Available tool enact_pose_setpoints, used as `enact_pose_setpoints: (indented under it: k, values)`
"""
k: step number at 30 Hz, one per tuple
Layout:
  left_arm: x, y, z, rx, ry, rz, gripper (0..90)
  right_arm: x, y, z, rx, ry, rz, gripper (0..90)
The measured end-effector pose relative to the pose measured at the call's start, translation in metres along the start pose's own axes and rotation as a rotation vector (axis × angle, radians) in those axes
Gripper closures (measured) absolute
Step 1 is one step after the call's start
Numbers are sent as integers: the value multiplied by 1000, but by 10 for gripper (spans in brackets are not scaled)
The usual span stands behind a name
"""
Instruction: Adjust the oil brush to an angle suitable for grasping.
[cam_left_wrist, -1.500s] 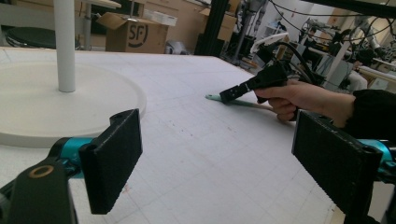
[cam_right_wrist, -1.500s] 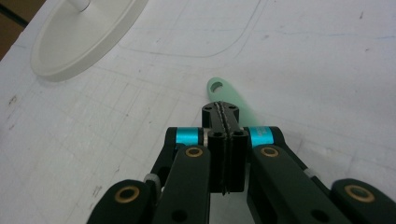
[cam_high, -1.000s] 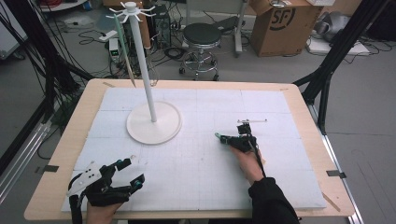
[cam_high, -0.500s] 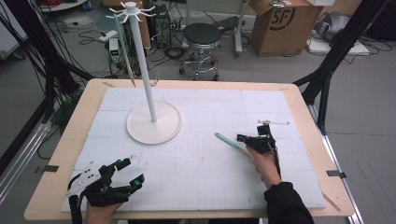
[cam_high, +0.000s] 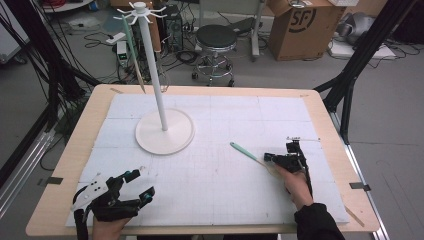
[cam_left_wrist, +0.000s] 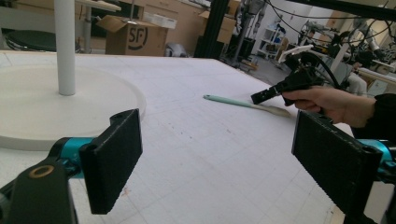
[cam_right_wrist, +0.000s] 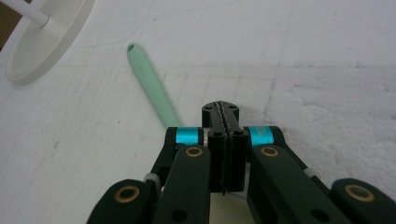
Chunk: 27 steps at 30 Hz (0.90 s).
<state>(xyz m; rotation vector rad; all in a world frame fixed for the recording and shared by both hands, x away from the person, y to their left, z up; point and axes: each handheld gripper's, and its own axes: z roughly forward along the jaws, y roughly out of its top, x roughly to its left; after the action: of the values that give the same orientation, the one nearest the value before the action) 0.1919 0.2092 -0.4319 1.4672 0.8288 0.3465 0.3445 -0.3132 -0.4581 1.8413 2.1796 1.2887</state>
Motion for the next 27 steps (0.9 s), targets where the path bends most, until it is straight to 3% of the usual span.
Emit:
enact_pose_setpoints:
  k: [6,27]
  values:
    - [-1,0,0,-1,-2,2,167,10,-5,2,4,3,-30,900]
    - [-2,0,0,-4,-3,0,167,37,-17,16,8,55,-46,900]
